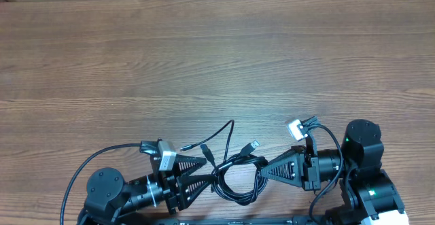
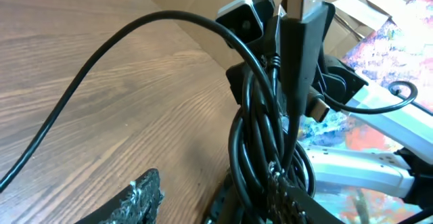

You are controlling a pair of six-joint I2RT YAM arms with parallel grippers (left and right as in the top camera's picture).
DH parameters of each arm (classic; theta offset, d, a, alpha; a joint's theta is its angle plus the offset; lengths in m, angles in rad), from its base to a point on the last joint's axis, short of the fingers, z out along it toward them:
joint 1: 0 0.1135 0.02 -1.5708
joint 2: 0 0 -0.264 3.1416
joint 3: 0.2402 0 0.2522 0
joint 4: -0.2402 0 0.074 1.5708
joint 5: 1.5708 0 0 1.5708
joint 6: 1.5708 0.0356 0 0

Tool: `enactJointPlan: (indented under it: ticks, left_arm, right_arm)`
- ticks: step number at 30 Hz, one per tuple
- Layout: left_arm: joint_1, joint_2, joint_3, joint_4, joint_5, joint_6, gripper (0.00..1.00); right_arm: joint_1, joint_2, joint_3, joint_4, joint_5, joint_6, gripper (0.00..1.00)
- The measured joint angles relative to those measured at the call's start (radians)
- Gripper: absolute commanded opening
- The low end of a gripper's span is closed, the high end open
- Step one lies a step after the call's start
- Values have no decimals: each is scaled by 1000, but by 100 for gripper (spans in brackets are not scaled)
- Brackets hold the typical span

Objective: Untangle cables

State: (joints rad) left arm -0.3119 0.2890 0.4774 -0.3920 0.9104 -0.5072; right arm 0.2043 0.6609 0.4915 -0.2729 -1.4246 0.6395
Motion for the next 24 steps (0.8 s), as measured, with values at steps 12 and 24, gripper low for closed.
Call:
enactJointPlan:
  ticks: [12, 24]
  left_arm:
    - [0, 0, -11, 84, 102, -37, 38]
    - [0, 0, -11, 81, 80, -48, 37]
  right_arm:
    - [0, 0, 0, 0, -2, -1, 4]
    - [0, 0, 0, 0, 15, -5, 4]
